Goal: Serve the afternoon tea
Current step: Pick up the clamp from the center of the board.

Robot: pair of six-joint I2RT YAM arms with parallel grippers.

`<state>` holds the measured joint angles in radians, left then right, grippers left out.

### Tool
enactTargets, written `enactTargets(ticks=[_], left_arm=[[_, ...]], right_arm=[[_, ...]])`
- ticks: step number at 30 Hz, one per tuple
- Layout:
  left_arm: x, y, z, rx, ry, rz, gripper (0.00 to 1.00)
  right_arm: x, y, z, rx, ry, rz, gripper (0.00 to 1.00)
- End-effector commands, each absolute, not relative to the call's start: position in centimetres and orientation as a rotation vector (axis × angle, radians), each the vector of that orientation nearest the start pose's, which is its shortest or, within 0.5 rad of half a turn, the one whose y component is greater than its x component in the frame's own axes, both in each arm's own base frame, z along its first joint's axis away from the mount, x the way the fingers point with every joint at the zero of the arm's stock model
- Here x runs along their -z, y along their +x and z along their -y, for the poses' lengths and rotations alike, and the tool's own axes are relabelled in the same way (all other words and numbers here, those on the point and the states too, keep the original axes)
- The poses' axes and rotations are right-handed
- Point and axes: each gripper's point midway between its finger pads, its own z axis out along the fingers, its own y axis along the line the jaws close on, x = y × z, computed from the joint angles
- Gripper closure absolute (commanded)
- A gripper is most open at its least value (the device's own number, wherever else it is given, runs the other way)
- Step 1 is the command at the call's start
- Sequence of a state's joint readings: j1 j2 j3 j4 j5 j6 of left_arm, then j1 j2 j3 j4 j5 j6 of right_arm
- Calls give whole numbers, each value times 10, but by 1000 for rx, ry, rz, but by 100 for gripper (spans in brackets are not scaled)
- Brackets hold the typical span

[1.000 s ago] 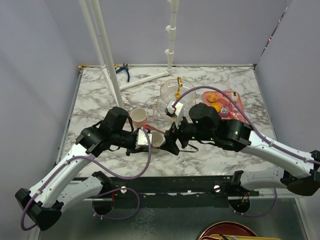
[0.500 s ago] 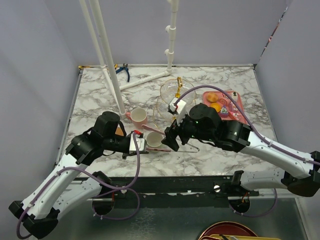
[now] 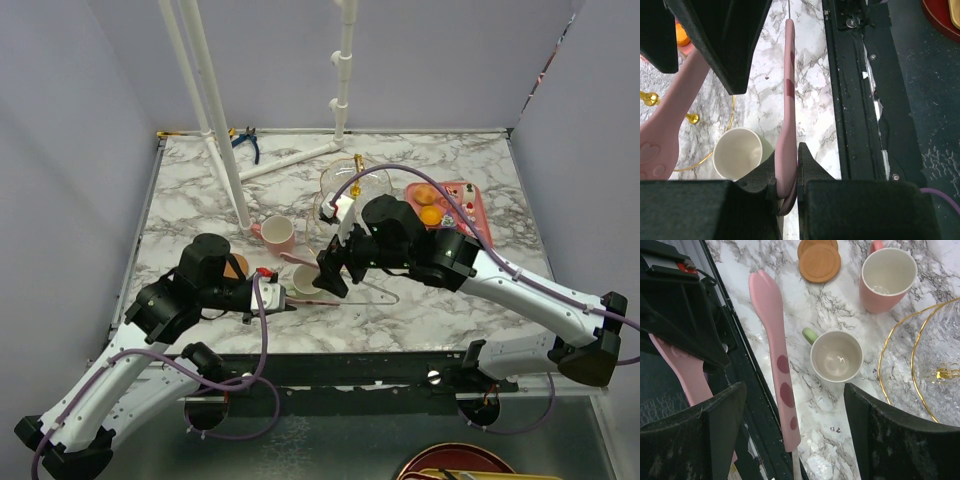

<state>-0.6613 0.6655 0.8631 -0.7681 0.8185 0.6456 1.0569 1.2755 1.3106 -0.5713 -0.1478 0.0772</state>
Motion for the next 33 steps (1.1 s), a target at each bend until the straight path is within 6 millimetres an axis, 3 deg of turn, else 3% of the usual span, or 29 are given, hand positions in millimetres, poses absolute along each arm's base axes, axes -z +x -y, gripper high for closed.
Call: enactTargets(ticks=[1,8,10,15,20,26,31,33], left_arm=[[-247,88,215,903,1587,-1244,100],[-243,86,213,896,1582,-1242,100],[-242,85,212,896,1580,-1244,100],[-243,85,213,893,1581,-1238,100],[-242,86,214,902,1584,-1238,100],[-248,86,217,915,1586,-1224,100],[-264,85,216,888,1597,-1171,100],[-266,80,214,903,1614,-1160,100]], right_arm=[[-275,159,-343,-856,-1151,-1897,17],[-272,163,-341,-886,-1151,-1909,20],[-273,163,-340,-886,-1154,-1907,24],[-264,163,-336,-863,-1175,-1933,46],[-250,167,-336,-826,-1175,-1976,50],[-244,192,-335,-692,-1095,-2002,70],[-258,222,-328,-549,-963,-1963,98],[-264,230,-327,-517,-929,-1953,99]])
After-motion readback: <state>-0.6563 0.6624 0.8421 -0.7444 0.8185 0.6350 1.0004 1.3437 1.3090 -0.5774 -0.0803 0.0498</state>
